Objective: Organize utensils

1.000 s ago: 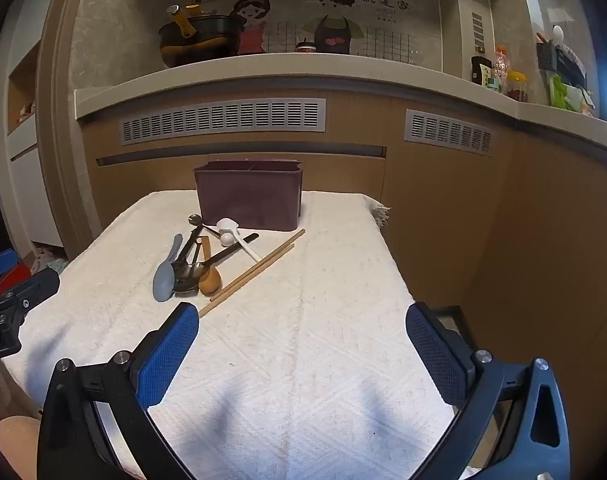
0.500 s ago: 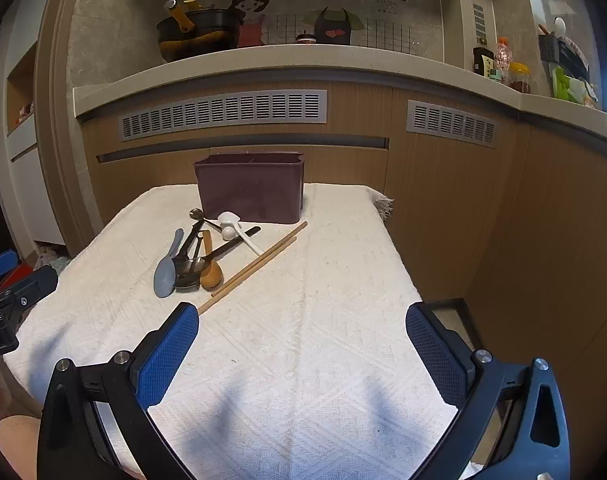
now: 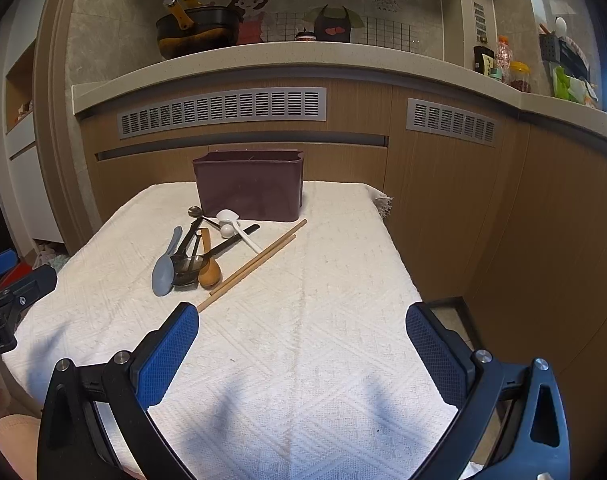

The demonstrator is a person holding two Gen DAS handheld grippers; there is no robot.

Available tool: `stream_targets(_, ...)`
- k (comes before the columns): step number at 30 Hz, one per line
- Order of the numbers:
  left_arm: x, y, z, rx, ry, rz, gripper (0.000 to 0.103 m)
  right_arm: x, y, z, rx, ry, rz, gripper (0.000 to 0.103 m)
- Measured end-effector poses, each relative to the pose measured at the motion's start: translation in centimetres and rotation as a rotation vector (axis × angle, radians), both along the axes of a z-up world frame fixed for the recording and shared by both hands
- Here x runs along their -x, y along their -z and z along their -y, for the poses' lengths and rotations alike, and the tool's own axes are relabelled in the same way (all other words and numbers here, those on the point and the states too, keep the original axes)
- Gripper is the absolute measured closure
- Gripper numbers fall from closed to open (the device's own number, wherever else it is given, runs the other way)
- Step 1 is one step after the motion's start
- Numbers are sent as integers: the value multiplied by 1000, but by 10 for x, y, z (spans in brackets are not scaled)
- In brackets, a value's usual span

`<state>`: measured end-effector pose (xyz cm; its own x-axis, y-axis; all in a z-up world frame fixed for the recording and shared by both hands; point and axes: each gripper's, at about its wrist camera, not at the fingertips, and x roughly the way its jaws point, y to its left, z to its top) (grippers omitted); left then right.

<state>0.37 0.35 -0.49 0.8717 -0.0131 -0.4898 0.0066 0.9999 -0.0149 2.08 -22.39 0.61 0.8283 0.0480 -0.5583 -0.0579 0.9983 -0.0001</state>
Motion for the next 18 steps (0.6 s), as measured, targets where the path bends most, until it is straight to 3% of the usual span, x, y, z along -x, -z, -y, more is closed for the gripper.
stream_targets(18,1,1,1,1,4,-1,0,-2,4,-1,1,-5,-12,0)
